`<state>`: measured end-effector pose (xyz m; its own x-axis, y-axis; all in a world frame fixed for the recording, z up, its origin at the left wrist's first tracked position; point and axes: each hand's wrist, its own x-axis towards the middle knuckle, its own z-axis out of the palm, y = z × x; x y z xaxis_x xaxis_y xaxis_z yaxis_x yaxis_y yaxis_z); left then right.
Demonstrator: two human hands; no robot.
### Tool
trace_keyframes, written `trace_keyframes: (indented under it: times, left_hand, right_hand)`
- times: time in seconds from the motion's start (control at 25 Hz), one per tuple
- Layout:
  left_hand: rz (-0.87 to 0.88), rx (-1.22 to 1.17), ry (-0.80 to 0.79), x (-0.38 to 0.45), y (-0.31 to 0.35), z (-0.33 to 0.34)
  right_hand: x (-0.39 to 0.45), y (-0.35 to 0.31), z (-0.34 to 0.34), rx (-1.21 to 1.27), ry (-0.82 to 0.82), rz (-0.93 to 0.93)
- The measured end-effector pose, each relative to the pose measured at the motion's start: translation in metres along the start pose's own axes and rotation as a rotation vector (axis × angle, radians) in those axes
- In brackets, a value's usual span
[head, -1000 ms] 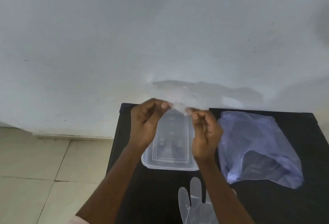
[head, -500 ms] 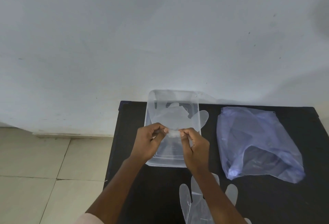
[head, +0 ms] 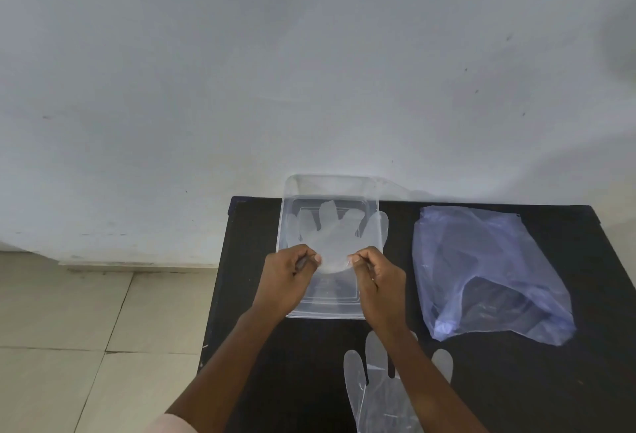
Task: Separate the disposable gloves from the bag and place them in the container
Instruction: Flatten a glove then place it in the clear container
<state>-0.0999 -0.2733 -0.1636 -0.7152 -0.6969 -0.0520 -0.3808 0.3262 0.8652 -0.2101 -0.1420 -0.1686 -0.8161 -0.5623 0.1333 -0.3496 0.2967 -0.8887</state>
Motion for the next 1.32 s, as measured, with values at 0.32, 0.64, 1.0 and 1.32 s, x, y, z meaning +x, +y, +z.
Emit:
trace_keyframes:
  times: [0.32,0.64,1.0,1.32]
  left_hand:
    - [-0.046,0.013,-0.015,-0.020,0.001,0.001]
    - [-0.191,-0.221,-0.013,0.037,0.052,-0.036]
    - [-0.287,-0.430,-0.124,0.091,0.134,-0.091]
    - [-0.136,-0.445,0.033,0.113,0.183,-0.115]
  right_hand:
    - [-0.019,0.003,0.001,-0.053,0.002,-0.005]
    - [0.044,-0.047,-0.024,0.148,-0.086,0.167]
    - [0.122,-0.132,-0.054,0.324,-0.187,0.439]
    - [0.160,-0.191,-0.071,0.346,-0.060,0.229]
